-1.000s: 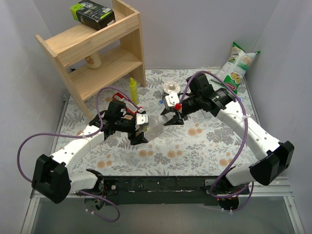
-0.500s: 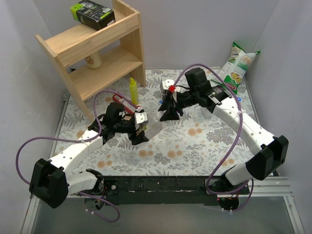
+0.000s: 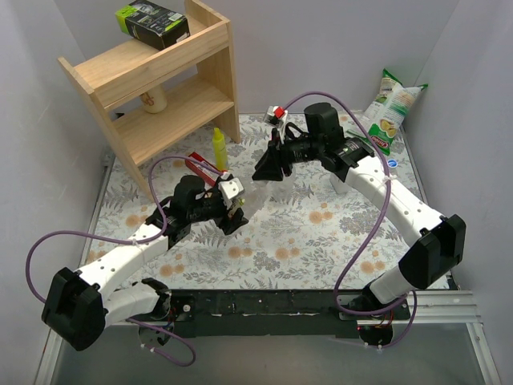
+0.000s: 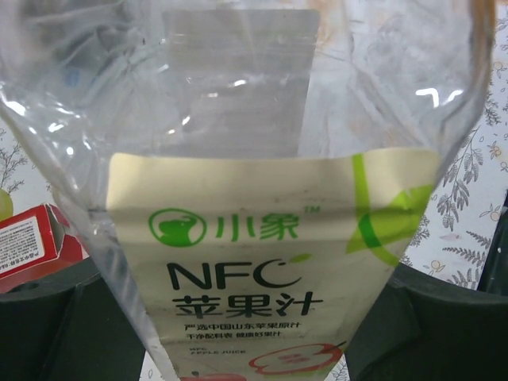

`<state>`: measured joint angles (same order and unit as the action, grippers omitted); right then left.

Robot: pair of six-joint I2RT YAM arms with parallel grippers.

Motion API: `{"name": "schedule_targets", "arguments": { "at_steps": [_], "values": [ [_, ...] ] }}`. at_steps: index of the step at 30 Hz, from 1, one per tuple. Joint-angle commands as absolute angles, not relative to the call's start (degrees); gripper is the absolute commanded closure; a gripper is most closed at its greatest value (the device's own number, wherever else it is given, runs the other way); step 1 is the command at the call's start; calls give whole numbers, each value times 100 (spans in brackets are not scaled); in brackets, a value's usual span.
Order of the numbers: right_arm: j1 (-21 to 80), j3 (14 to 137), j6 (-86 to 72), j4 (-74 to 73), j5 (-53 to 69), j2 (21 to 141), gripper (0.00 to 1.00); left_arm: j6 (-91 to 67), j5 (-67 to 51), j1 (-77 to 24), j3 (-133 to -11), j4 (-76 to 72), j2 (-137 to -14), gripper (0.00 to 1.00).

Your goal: Screw on the bottle caps

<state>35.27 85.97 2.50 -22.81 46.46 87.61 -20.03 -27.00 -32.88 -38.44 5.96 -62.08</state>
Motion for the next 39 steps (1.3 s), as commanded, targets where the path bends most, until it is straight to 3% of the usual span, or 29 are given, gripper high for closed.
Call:
{"name": "schedule_targets", "arguments": {
  "at_steps": [1, 3, 8, 9, 11, 17, 18, 19, 20, 21, 22, 23, 30, 39],
  "values": [
    [3604, 8096, -105, -2023, 4904, 8412, 64, -2408, -2979, -3322, -3964, -598, -5801, 100],
    [3577, 7903, -219, -1681, 4747, 8236, 50, -2513, -3023, -3322, -3981, -571, -5792, 100],
    [3577, 7770, -483, -1345, 4649, 8270, 43, -2663, -3339, -3322, -4025, -606, -5827, 100],
    [3577, 7752, -501, -1301, 4667, 8279, 34, -2698, -3331, -3322, -4051, -633, -5862, 100],
    [3577, 7752, -501, -1283, 4693, 8279, 33, -2760, -3392, -3322, -4096, -633, -5889, 100],
    [3577, 7664, -694, -660, 5089, 8253, 54, -2725, -3726, -3322, -4069, -545, -5994, 100],
    [3568, 7673, -712, -581, 5089, 8253, 64, -2725, -3848, -3322, -4043, -554, -5994, 100],
    [3577, 7708, -677, -571, 5124, 8262, 72, -2725, -3919, -3322, -4017, -562, -6029, 89],
    [3577, 7891, -416, -719, 5098, 8288, 80, -2690, -3963, -3322, -3999, -554, -6064, 71],
    [3568, 8006, -178, -982, 5037, 8340, 96, -2646, -3964, -3331, -3982, -502, -6073, 54],
    [3516, 8155, -2, -1289, 4914, 8350, 99, -2611, -3851, -3331, -3964, -484, -6091, 37],
    [3472, 8339, 418, -1901, 4878, 8332, 99, -2541, -3763, -3331, -3946, -475, -6082, 2],
    [2998, 8780, 3082, -5013, 4711, 7797, 99, -2803, -2374, -3331, -3884, 522, -6511, 2],
    [2058, 8438, 4052, -6302, 3973, 7164, 99, -3788, -816, -3270, -5273, 2320, -7743, 2]
  ]
}}
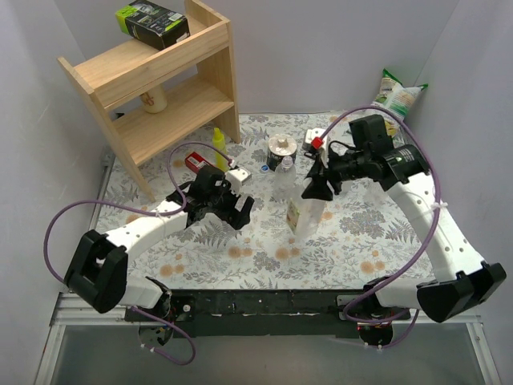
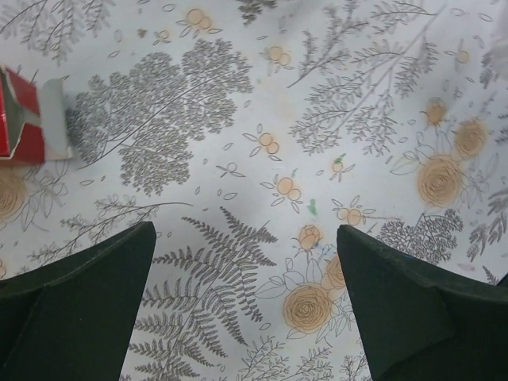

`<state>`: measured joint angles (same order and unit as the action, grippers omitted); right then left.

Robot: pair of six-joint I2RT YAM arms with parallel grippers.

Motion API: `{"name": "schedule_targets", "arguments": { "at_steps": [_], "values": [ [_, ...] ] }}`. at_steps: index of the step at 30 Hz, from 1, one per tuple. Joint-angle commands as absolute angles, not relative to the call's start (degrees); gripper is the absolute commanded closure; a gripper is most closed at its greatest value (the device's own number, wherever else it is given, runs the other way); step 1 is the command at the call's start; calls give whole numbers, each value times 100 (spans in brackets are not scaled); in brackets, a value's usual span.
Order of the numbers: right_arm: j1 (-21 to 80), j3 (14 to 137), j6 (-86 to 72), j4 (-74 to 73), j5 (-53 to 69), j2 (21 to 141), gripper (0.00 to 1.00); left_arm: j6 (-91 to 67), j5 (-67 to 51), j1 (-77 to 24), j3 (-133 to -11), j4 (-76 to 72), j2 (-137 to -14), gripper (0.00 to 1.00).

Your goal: Screw on the bottle caps

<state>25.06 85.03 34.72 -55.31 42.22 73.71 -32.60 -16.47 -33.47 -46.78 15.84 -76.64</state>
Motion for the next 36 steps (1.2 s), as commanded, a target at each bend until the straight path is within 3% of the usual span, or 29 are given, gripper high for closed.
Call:
{"name": "schedule_targets", "arguments": {
  "at_steps": [1, 6, 13, 22, 36],
  "values": [
    [1830, 8307, 4078, -6223, 3938, 7111, 99, -3745, -930, -3235, -5273, 2312, -7595, 2],
    [1232, 7823, 4341, -5696, 3709, 6829, 99, -3823, -1738, -2831, -4966, 2215, -7558, 2],
    [177, 7199, 3859, -4563, 4165, 6803, 99, -3929, -1679, -2777, -4966, 2153, -7664, 2],
    [62, 6741, 3525, -4078, 3912, 6644, 98, -3981, -1881, -2575, -4860, 2127, -7444, 2],
    [-114, 6539, 3200, -4008, 3577, 6803, 56, -3990, -2048, -2391, -4869, 2118, -7497, 2]
  ]
}}
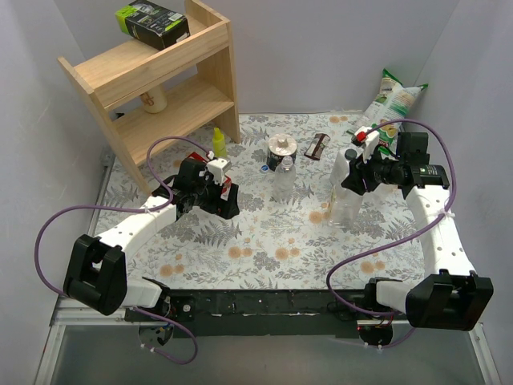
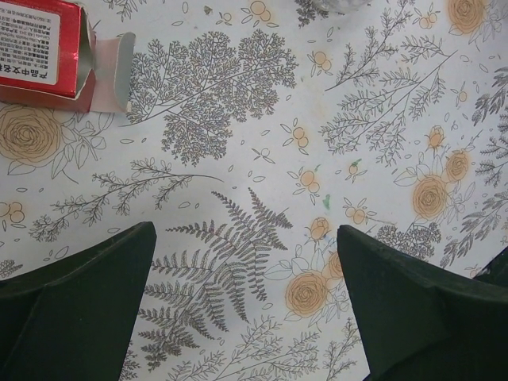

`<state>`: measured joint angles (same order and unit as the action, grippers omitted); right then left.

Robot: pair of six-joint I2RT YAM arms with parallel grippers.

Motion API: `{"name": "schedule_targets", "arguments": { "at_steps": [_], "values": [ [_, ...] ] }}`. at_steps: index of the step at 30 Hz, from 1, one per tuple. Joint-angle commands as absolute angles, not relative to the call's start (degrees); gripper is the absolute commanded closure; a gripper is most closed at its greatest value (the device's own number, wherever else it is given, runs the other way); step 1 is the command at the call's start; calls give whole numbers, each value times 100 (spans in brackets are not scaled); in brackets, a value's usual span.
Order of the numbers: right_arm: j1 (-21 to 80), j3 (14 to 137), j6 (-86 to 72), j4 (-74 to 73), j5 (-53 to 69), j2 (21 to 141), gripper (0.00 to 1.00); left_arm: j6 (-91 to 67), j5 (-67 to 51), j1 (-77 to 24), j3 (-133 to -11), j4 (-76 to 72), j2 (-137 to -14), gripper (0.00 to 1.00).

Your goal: Screw on the bottle caps

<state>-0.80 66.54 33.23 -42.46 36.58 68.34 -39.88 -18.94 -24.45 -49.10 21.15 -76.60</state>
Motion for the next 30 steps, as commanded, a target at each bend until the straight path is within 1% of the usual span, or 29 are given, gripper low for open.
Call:
{"name": "schedule_targets", "arguments": {
  "at_steps": [1, 11, 19, 20, 23, 24, 26, 30],
  "values": [
    [-114, 6530, 3191, -3990, 3551, 6785, 54, -3999, -2057, -2391, -4869, 2109, -7497, 2],
    [-114, 6530, 3103, -3867, 3384, 6767, 39, -4017, -2083, -2329, -4869, 2101, -7532, 2],
    [-123, 6714, 3067, -3876, 3401, 6785, 35, -3999, -2153, -2303, -4852, 2083, -7506, 2],
    [-123, 6854, 3067, -3876, 3436, 6776, 27, -3999, -2153, -2285, -4843, 2066, -7488, 2],
    [-123, 7110, 3129, -3841, 3665, 6706, 21, -4008, -2162, -2250, -4825, 2048, -7444, 2],
    [-114, 7258, 3112, -3702, 3726, 6680, 16, -4008, -2153, -2233, -4825, 2039, -7453, 2],
    [-114, 7391, 2927, -3560, 3814, 6662, 13, -4017, -2179, -2206, -4825, 2039, -7479, 2],
    [-36, 7699, 2716, -3428, 4008, 6715, 13, -3938, -2364, -2171, -4834, 2048, -7471, 2]
  ]
}}
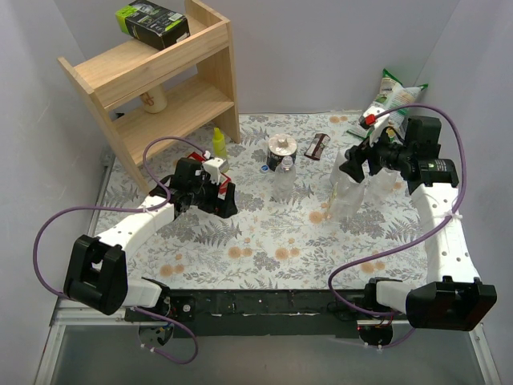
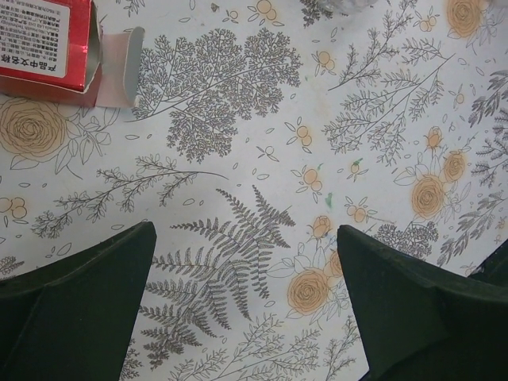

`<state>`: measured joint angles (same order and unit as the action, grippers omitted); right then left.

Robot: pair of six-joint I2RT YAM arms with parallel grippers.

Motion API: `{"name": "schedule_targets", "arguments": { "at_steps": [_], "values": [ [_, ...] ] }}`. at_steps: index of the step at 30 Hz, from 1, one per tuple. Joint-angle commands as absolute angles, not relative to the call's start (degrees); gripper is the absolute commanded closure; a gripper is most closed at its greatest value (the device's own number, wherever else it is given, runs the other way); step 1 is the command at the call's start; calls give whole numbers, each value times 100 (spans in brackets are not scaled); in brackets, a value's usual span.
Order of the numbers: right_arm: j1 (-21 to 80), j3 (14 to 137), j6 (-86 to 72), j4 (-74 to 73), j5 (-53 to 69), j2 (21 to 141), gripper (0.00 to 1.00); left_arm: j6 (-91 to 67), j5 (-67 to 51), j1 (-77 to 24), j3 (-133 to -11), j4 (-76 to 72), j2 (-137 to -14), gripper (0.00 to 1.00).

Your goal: Screw on the bottle caps

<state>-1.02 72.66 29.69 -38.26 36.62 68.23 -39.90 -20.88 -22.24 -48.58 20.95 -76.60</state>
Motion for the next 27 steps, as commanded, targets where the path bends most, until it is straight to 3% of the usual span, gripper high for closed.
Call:
{"name": "schedule_targets", "arguments": {
  "at_steps": [1, 7, 12, 27],
  "values": [
    [-18, 7769, 2672, -3410, 4008, 6750, 13, -3807, -2434, -2162, -4877, 2057, -7427, 2],
    [-9, 7761, 2391, -3349, 4060, 6750, 13, -3332, -2137, -2241, -5615, 1943, -7935, 2],
    [-9, 7883, 2233, -3313, 4061, 6759, 13, -2707, -1890, -2285, -6854, 1749, -9279, 6],
    [-9, 8016, 2215, -3841, 3788, 6609, 13, -2558, -1433, -2637, -8780, 1151, -11873, 7]
  ]
}}
